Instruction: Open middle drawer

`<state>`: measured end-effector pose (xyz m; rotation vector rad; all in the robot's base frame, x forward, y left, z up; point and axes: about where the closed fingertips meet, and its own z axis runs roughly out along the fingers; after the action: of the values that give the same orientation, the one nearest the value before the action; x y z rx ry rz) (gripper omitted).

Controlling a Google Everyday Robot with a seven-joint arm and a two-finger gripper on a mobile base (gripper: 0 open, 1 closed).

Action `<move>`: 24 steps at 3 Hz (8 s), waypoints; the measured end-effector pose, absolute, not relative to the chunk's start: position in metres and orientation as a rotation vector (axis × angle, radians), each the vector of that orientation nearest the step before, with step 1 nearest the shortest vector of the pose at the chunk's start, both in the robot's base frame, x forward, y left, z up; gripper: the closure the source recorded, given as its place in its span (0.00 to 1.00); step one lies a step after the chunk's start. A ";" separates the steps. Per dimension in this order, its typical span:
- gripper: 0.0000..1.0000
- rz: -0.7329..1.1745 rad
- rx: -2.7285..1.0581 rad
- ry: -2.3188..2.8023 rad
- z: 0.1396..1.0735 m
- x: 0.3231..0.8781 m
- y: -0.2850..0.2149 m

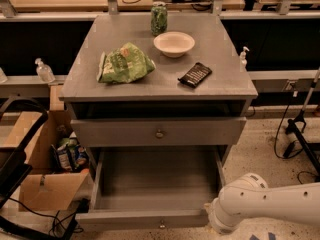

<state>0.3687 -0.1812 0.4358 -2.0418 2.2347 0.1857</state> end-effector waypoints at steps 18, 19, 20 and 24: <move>1.00 0.250 -2.033 2.349 0.425 0.358 -0.179; 1.00 0.250 -2.033 2.349 0.425 0.359 -0.179; 1.00 0.250 -2.033 2.349 0.426 0.360 -0.179; 0.27 0.250 -2.033 2.349 0.426 0.360 -0.179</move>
Offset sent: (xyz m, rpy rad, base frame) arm -0.2252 -0.0239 0.0717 -0.1518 0.3627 -0.1851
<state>0.3602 -0.1793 0.4258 -2.0333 2.3488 0.2501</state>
